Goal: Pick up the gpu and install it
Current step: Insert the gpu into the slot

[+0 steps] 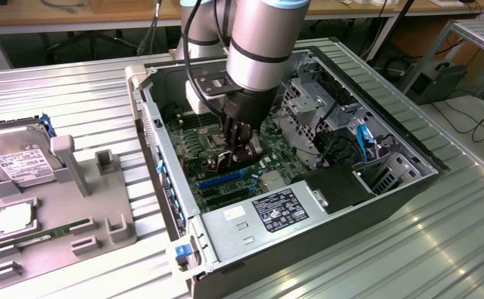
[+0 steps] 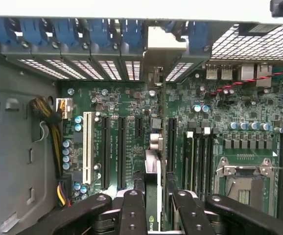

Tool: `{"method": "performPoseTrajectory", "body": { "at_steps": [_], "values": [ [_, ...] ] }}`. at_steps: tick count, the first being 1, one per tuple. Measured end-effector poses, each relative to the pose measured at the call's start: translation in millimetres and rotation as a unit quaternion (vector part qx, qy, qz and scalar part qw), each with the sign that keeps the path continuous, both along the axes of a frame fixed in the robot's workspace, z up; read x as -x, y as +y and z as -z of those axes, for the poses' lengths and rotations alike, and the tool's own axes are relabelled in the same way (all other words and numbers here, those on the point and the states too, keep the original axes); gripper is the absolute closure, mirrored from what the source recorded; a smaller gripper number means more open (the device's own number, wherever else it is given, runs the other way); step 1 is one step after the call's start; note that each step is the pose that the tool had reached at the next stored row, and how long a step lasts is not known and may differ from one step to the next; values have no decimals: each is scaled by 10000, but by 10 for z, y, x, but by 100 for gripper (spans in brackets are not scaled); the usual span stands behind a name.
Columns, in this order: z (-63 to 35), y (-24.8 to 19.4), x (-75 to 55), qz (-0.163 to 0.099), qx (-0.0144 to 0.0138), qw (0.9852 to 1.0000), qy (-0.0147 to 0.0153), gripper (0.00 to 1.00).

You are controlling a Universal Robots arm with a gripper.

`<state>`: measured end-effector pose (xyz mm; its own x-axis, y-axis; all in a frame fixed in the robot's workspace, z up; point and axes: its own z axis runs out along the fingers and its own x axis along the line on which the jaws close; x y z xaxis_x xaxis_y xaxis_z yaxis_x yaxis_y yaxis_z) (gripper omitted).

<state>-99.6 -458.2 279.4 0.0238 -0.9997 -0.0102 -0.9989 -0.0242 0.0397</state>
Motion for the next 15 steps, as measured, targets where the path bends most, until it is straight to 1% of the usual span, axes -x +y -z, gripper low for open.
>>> {"method": "performPoseTrajectory", "body": {
  "at_steps": [5,6,8,9,10,11,12,13,14,15],
  "values": [
    [80,0,32,2,0,10000,-1,74],
    [155,-1,50,2,0,10000,-7,74],
    [187,-4,56,9,0,10000,-7,74],
    [206,-5,56,64,1,10000,-7,74],
    [255,-5,57,184,1,9998,-5,74],
    [303,-5,56,185,3,9998,-6,74],
    [303,-5,57,185,70,9998,-6,74],
    [304,-2,57,185,9,9998,-5,74],
    [336,8,61,188,24,9998,3,74],
    [355,35,52,188,8,9998,-5,74]
  ]
}}
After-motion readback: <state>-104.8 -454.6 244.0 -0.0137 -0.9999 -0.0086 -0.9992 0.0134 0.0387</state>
